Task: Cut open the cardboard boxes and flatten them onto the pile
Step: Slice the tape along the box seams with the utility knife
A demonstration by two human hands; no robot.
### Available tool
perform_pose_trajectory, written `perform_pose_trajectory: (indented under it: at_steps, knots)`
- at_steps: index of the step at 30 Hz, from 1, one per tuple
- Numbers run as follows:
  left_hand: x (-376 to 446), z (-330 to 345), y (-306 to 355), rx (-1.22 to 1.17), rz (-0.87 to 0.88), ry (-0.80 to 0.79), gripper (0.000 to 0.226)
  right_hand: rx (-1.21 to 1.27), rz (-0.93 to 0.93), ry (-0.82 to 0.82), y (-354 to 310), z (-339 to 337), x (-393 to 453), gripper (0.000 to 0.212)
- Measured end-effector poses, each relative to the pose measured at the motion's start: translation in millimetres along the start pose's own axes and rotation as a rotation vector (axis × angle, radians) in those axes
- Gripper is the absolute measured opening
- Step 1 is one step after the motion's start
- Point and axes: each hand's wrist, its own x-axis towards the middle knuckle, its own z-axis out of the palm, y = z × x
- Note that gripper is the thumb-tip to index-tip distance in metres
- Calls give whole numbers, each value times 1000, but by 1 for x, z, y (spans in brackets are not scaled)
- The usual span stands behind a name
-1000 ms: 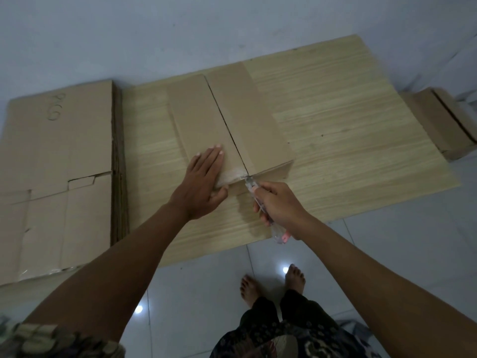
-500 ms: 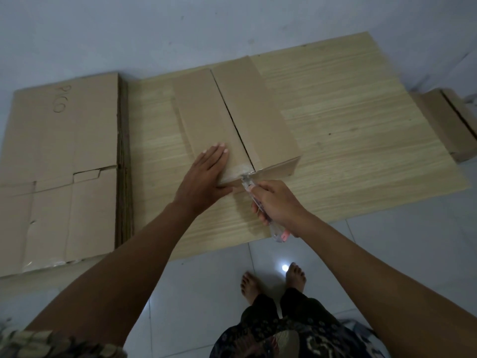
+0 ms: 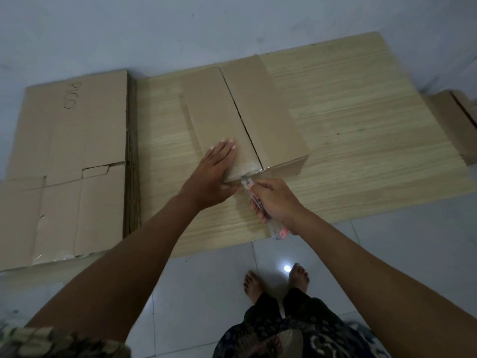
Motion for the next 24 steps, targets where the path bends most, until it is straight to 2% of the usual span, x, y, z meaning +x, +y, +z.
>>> perform_pose_trajectory:
  at_steps: [2, 5, 24]
  knots:
    - [-5, -9, -11, 38, 13, -35, 109, -5, -2, -11, 1, 1, -2, 39]
    - [-14, -13, -16, 85, -67, -20, 117, -15, -8, -14, 3, 2, -4, 36]
    - [-11, -15, -3, -10, -177, -20, 117, -19, 34, -94, -12, 8, -5, 31]
